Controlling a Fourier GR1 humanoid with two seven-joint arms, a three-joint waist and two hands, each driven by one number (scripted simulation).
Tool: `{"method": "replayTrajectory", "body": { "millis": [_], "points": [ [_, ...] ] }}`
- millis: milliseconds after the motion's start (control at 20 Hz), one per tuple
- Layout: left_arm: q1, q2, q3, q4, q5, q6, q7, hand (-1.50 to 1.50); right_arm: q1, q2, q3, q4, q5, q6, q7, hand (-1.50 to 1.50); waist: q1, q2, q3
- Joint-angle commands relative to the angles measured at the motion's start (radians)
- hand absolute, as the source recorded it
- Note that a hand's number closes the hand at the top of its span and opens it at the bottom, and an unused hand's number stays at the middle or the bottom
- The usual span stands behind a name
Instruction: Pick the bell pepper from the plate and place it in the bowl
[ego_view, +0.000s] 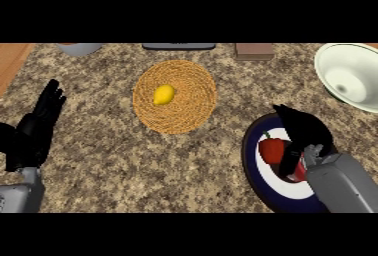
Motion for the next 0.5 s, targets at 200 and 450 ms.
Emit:
{"method": "replayTrajectory", "body": {
  "millis": [200, 450],
  "points": [
    [-0.068, -0.046, 0.025, 0.061, -0.035, -0.008, -0.013, 0.00, 0.037, 0.050, -0.054, 0.065, 0.083, 0.026, -0.068, -1.50, -0.003, 0.001, 0.000],
    [-0.019, -0.072, 0.033, 0.046, -0.069, -0.017, -0.043, 0.00, 0.044, 0.125, -0.069, 0.102, 0.163, -0.015, -0.086, -1.50, -0.001, 0.000, 0.000]
  ]
}}
